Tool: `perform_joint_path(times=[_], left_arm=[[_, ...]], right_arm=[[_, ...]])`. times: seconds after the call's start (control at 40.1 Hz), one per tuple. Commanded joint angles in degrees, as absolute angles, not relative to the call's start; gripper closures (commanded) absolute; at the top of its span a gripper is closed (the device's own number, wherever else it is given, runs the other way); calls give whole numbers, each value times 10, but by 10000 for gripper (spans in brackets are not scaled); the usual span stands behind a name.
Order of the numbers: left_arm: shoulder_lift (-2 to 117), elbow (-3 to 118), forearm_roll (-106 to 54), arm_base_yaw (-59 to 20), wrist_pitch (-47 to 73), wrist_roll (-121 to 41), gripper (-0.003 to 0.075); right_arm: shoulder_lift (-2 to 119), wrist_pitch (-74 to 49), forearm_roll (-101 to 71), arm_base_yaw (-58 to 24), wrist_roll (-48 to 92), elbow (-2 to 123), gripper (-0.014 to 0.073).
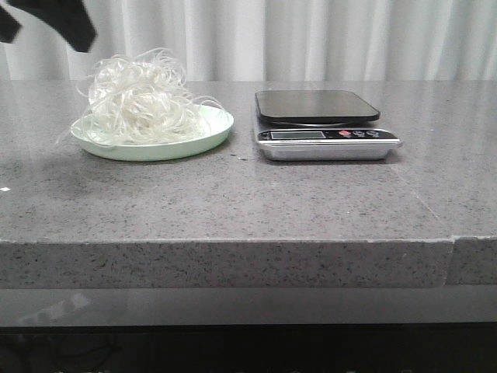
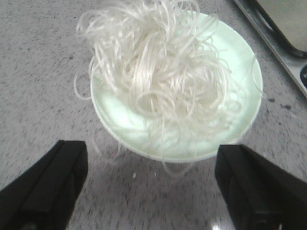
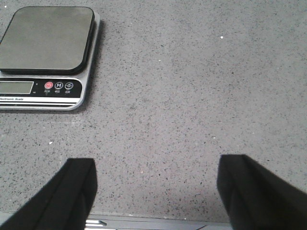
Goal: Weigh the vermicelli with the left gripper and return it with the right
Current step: 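Lower the left gripper onto the vermicelli bundle on the green plate, then close the left gripper on the vermicelli and lift it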
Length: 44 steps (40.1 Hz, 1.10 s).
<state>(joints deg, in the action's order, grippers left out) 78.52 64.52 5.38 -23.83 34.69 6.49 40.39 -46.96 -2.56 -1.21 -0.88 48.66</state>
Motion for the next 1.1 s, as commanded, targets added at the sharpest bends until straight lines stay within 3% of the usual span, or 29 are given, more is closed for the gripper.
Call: perform_joint_path(times=[0.0, 0.697, 0.797, 0.946, 1.071], left_arm=[[812, 697, 49, -243, 311, 66, 102], [1004, 845, 68, -243, 349, 66, 111], [1011, 845, 76, -243, 366, 66, 194], [1013, 845, 84, -243, 376, 66, 395], [1013, 845, 84, -243, 375, 66, 515]], right_arm=[[407, -438, -27, -10, -4, 503, -34], [407, -438, -27, -10, -4, 503, -34], [407, -438, -27, -10, -4, 503, -34], [407, -438, -27, -10, -4, 503, -34], [407, -438, -27, -10, -4, 503, -34]])
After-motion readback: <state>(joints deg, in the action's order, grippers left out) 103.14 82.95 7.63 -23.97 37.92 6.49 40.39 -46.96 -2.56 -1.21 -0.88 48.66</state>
